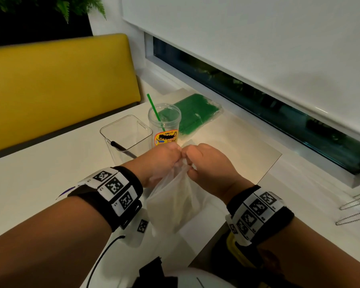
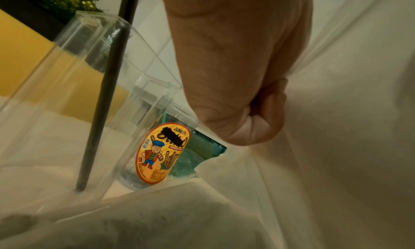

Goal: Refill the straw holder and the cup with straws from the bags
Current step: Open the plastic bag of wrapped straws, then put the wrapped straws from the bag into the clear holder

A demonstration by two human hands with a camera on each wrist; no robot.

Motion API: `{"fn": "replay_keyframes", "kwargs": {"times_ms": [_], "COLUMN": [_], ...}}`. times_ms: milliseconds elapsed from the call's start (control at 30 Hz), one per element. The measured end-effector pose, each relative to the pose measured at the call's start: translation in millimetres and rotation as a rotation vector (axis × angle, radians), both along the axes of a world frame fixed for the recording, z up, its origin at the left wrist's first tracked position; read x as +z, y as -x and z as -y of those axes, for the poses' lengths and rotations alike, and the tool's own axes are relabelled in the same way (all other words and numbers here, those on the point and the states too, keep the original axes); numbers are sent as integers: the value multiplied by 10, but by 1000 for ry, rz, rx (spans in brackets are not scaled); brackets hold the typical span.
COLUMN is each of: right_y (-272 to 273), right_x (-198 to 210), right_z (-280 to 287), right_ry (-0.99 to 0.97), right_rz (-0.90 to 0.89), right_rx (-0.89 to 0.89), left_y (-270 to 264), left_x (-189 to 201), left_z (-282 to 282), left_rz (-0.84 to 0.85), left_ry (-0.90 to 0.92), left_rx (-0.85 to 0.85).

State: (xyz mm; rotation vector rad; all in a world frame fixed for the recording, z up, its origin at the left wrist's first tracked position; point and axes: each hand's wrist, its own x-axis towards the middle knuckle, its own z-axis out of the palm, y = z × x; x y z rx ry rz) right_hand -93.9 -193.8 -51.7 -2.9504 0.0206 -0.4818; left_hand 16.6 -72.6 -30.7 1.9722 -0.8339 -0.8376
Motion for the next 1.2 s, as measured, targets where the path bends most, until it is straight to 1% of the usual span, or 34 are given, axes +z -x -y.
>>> {"fn": "replay_keyframes", "kwargs": {"times_ms": [67,133,167,200,267,300,333,400,433,467,500,533,567,600,633,667,700,733,800,833,867,900,933,967,1000,1033,1067,1100,1133,1200], "right_y": [65,201,289,380,574,660,731,786,781,775,770,759,739,709,669,629,583,532,438,395,374,363,357,337,320,306,295,292,302,357], "right_x": [66,93,78,64,-3,-26,-31,26,88,163,249,339,428,483,493,482,456,419,337,310,287,276,271,257,243,235,236,235,232,228], "right_z": [34,85,93,77,38,9,-15,-32,-26,4,39,74,94,123,170,219,279,347,495,563,619,637,622,607,594,594,602,621,644,745], "right_ry": [76,174,234,295,399,419,423,424,390,292,145,-10,-141,-197,-163,-78,5,79,205,256,257,192,103,21,-28,-47,-37,-8,35,162], "right_rz": [30,-31,-115,-254,-582,-731,-811,-878,-905,-922,-910,-861,-751,-575,-403,-300,-292,-343,-437,-456,-439,-388,-328,-261,-209,-185,-192,-202,-178,-156], "right_rx": [28,57,79,102,121,105,77,23,3,-15,-31,-46,-47,-46,-67,-118,-192,-253,-289,-277,-251,-204,-153,-110,-87,-90,-99,-109,-108,-138], "left_y": [15,-15,-29,-50,-58,-46,-37,-18,-5,-10,-10,-19,-13,-14,-15,-17,-25,-33,-16,9,50,108,184,262,328,369,385,393,394,384], "left_x": [51,128,181,208,212,197,170,117,112,99,100,94,91,85,74,66,68,76,112,111,103,94,88,59,15,-53,-144,-228,-318,-492], "left_z": [-14,-17,-21,-29,-26,-31,-28,-17,-22,-31,-43,-47,-55,-64,-71,-74,-68,-62,-49,-39,-19,4,38,77,119,146,156,152,124,46], "left_rz": [-16,-73,-105,-134,-206,-223,-213,-146,-88,7,129,245,312,339,347,360,382,420,543,643,755,852,911,931,929,926,931,928,901,792], "left_ry": [43,136,175,190,176,157,150,126,98,59,4,-58,-104,-124,-129,-127,-130,-132,-156,-155,-122,-69,-13,-2,-50,-146,-229,-274,-290,-301], "left_rx": [40,121,169,196,202,193,181,162,146,115,69,12,-43,-84,-106,-112,-111,-111,-140,-166,-193,-232,-286,-348,-394,-425,-453,-477,-493,-481]}}
